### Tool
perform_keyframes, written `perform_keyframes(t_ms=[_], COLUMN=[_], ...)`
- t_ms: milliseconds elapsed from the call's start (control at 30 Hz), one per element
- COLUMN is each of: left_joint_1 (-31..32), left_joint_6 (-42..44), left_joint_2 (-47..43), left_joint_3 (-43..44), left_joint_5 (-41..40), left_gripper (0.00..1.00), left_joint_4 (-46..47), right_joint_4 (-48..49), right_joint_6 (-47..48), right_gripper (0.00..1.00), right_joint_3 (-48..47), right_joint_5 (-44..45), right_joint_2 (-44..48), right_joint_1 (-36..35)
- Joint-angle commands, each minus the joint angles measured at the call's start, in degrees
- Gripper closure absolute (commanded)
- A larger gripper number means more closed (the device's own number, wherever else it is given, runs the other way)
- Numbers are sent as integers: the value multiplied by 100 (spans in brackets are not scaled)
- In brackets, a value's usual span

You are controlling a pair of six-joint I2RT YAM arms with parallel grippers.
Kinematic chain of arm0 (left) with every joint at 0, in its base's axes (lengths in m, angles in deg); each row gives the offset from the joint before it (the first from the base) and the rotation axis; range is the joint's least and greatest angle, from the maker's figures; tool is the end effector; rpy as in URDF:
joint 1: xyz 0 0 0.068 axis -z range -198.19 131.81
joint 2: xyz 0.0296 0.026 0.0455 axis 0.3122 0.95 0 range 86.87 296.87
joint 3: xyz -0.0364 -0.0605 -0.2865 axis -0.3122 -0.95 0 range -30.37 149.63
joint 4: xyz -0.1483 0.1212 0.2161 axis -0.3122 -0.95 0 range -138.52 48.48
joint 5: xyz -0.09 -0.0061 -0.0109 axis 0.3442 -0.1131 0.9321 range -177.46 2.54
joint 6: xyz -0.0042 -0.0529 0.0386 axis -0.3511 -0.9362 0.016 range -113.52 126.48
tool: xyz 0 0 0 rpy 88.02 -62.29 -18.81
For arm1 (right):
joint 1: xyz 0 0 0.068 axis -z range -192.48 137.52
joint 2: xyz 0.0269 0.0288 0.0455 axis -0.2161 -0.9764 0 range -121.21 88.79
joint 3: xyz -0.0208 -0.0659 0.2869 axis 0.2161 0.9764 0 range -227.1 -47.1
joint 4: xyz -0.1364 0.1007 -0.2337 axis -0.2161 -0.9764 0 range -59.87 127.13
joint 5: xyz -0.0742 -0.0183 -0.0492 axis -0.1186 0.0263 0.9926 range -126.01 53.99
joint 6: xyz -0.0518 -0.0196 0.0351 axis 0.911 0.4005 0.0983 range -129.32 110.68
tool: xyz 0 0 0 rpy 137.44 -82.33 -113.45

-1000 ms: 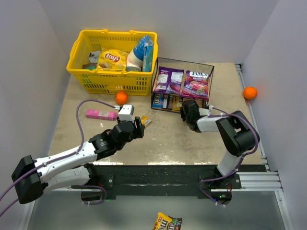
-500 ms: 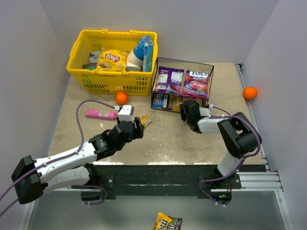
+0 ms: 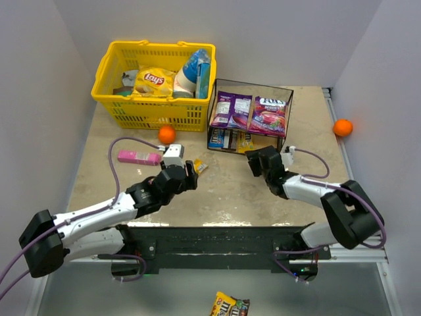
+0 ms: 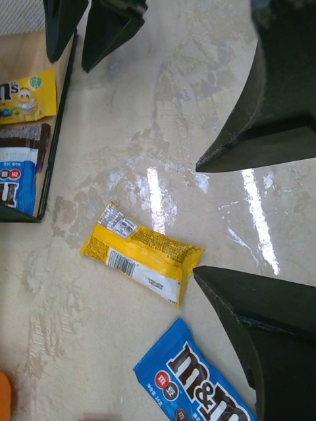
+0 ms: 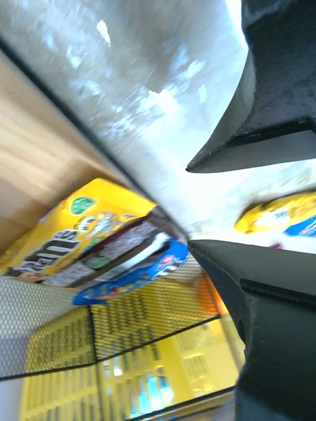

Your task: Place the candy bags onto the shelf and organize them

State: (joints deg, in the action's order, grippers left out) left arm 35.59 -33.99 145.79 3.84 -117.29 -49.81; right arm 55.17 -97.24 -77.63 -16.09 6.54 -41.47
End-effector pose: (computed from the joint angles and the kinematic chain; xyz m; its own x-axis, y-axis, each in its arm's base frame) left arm 0.1658 -0.1828 0.2345 -0.5391 -0.2167 -0.8139 0.1361 0.9312 -0.3381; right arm 0.2709 0.1301 0.1521 -0.2252 0.9494 -0.2190 0.4772 0.3034 0.8247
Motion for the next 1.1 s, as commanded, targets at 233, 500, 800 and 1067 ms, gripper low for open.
perform_keyframes(t_ms=[233, 500, 800, 1067], left_joint_1=[-1062, -1431, -1493, -1493], left_joint_6=[-242, 100, 118, -22], left_joint_2=[1033, 2079, 2590, 2923], left_joint_3=[50, 419, 411, 164], left_joint_5=[934, 864, 917, 1514], left_gripper=[19, 22, 48, 63], left_joint_4=[565, 1181, 1287, 1471], right_joint_4=[269, 990, 1044, 561], right_joint_6=[2435, 2921, 2824, 2956], right_gripper=[38, 41, 47, 48], right_joint_3=[223, -472, -701, -753], right_joint_5=[-1569, -2791, -2915, -2678], right_joint_2=[274, -1283, -1820, -1644], right_joint_1=[-264, -1063, -1284, -1284])
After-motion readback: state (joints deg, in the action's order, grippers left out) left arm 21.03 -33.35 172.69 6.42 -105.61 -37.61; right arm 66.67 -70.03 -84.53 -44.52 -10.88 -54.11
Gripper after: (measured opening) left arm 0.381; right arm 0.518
